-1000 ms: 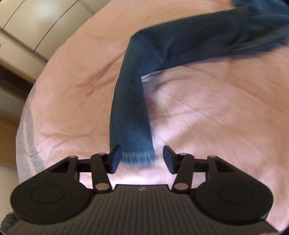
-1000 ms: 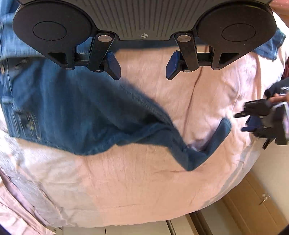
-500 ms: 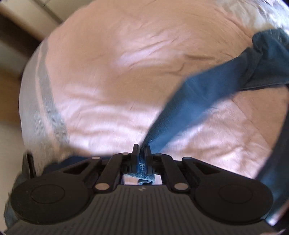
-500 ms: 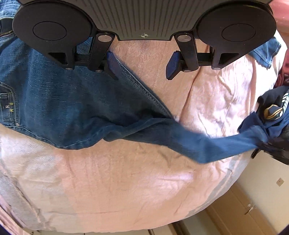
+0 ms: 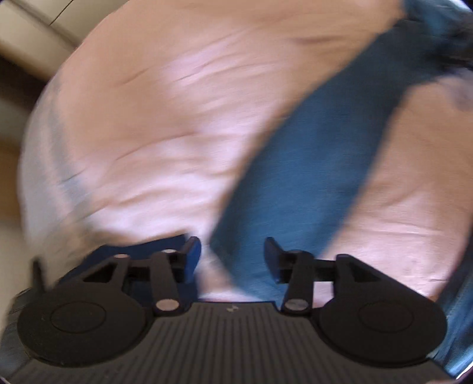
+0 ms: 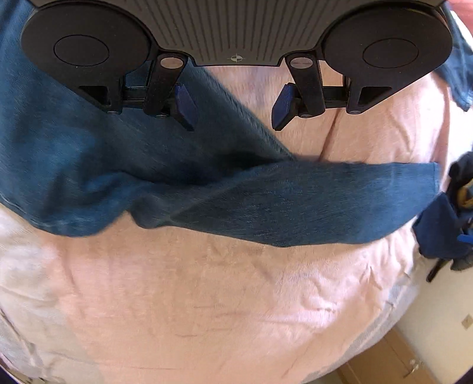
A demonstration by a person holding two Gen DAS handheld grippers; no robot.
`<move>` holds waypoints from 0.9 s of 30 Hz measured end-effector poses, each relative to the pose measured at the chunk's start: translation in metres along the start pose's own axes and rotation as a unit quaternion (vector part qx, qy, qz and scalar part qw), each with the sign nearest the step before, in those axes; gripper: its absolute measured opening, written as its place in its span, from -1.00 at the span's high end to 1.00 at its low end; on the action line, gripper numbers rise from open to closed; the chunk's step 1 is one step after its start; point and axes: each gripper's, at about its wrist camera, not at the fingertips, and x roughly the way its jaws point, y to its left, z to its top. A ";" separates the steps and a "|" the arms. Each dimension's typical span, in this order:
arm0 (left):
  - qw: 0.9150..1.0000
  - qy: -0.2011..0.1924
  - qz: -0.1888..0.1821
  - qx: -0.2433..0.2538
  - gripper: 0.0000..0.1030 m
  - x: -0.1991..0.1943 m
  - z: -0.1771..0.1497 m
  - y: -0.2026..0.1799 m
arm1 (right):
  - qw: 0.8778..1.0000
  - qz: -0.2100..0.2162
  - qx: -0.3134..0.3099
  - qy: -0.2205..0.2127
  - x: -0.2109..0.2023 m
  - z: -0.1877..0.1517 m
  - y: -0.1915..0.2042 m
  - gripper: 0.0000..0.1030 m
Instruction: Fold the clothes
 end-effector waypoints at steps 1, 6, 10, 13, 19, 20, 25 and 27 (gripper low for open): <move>1.000 -0.007 -0.010 0.023 0.02 0.005 -0.006 -0.016 | 1.000 -0.010 -0.008 0.012 0.012 0.005 0.003 -0.15; 0.994 -0.038 -0.005 0.102 0.02 0.021 -0.031 -0.067 | 0.999 0.013 -0.032 0.013 0.028 0.053 0.017 -0.15; 0.981 -0.076 0.083 0.156 -0.27 0.038 -0.039 -0.085 | 0.993 0.037 -0.005 -0.109 -0.010 0.106 0.007 -0.15; 0.971 -0.066 0.110 0.202 -0.27 0.064 -0.044 -0.090 | 0.990 0.025 0.020 -0.136 -0.021 0.129 -0.003 -0.15; 0.949 -0.045 0.133 0.281 0.77 0.087 -0.055 -0.092 | 0.993 0.015 -0.010 -0.117 -0.024 0.112 0.007 -0.15; 0.950 -0.043 0.128 0.282 0.80 0.085 -0.055 -0.090 | 0.994 0.011 -0.016 -0.108 -0.022 0.100 0.009 -0.15; 0.979 -0.062 0.079 0.179 0.93 0.029 -0.023 -0.033 | 0.998 0.002 0.001 -0.068 -0.020 0.041 0.014 -0.15; 0.985 -0.083 0.080 0.127 0.93 0.007 0.001 0.004 | 0.998 0.003 0.016 -0.062 -0.027 0.025 0.015 -0.15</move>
